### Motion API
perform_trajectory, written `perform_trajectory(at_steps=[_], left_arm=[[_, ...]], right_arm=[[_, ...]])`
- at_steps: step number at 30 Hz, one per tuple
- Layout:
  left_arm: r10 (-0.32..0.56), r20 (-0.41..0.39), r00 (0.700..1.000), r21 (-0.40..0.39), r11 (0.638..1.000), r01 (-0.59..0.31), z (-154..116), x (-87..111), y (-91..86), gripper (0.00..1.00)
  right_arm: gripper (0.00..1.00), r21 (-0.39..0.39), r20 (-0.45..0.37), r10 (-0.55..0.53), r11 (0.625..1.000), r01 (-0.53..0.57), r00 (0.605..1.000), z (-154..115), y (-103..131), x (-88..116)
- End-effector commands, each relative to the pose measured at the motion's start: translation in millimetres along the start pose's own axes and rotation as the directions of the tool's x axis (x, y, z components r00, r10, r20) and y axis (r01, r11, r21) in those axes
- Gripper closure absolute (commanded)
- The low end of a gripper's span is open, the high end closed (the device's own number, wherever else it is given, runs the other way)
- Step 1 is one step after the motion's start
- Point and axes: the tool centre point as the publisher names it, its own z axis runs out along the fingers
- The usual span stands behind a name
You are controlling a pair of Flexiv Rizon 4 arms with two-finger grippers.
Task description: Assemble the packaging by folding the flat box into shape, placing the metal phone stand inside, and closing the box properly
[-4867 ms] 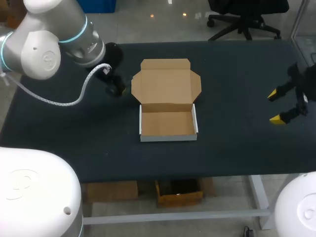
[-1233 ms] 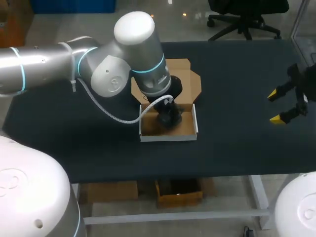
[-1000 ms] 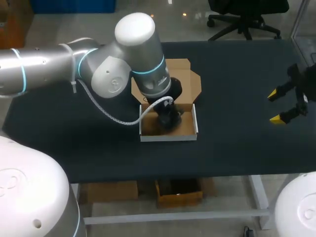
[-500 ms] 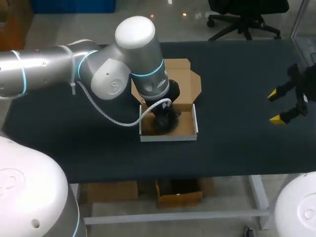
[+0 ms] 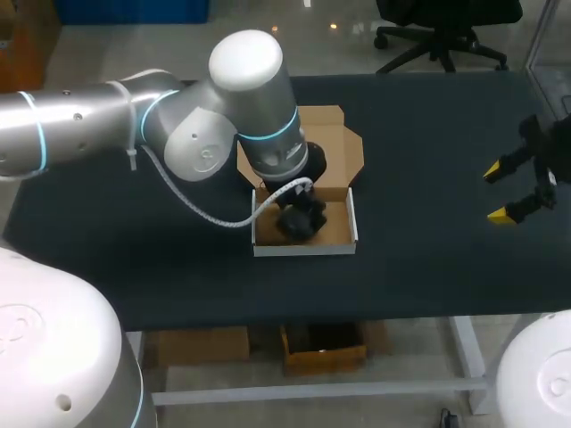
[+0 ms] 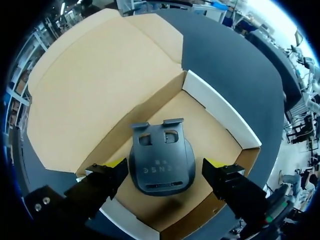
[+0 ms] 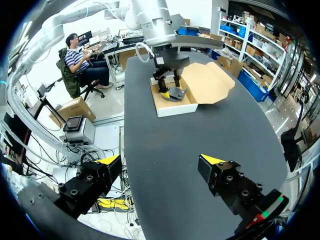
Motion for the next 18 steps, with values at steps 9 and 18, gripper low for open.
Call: perform_trajectory(at_steps=[9, 18], left_arm=[[-0.096, -0.001, 0.995, 0.005, 0.995, 0.096, -23.2, 3.6, -1.0, 0.00], [-0.089, -0.010, 0.996, 0.010, 0.996, 0.089, -25.1, 2.8, -0.8, 0.00]], right_arm=[[0.00, -0.002, 0.001, -0.001, 1.000, 0.001, 1.000, -0.5, -0.4, 0.7], [0.00, -0.002, 0.001, -0.001, 1.000, 0.001, 1.000, -0.5, -0.4, 0.7]])
